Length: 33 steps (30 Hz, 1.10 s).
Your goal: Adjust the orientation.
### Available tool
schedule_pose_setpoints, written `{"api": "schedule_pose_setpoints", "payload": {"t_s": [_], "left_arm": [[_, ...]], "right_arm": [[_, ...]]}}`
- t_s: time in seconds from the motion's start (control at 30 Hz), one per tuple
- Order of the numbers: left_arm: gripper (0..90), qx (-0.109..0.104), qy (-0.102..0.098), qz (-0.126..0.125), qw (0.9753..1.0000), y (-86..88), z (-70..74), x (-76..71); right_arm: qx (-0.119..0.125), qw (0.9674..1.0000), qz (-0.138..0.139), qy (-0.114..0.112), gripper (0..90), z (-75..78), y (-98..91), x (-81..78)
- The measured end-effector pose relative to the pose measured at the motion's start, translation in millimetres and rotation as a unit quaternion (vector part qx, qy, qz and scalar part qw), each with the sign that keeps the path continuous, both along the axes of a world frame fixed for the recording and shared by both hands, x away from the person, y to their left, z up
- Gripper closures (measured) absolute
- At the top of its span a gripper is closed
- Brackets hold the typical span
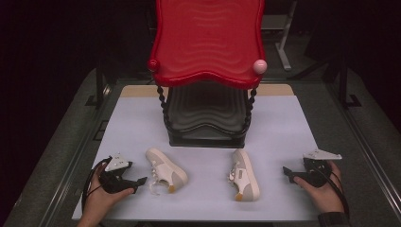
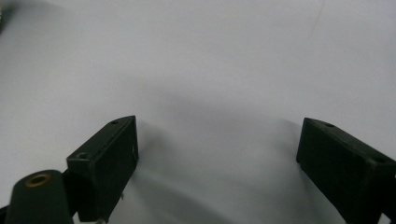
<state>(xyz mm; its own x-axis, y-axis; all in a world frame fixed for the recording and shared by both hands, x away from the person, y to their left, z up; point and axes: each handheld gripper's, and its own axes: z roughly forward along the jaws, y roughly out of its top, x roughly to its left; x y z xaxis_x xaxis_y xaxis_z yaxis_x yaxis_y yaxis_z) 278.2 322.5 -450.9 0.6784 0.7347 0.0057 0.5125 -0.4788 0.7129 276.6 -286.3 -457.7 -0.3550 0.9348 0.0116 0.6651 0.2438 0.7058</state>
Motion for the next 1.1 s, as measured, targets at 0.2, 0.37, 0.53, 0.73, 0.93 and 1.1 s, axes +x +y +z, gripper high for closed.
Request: {"api": "schedule_pose_setpoints", "payload": {"t_s": [0.2,0.37,0.53,0.73,0.93,1.1], "left_arm": [[13.8,-0.001,0.0,0.0,1.0,0.3,0.2,-0.2],[19.4,-0.006,-0.002,0.006,1.0,3.9,1.4,-0.1],[38.6,-0.01,-0.004,0.012,0.9999,11.8,4.1,1.2],[63.8,-0.032,0.01,0.035,0.9988,23.7,13.7,13.0],[89.6,-0.051,0.01,0.057,0.997,31.7,27.1,33.5],[89.7,-0.064,-0.002,0.051,0.9966,23.4,31.0,49.1]], "right_arm": [[0.002,1.0,0.0,0.001,12.0,-0.1,-0.2,0.1],[0.003,1.0,0.0,0.002,11.9,-0.1,-0.3,0.3],[0.003,1.0,0.0,0.001,12.0,-0.1,-0.4,0.2],[0.003,1.0,-0.001,0.001,12.0,-0.2,-0.3,0.4],[0.004,1.0,-0.001,0.002,11.9,-0.2,-0.4,0.5],[0.005,1.0,-0.001,0.003,12.0,-0.2,-0.3,0.5]]}}
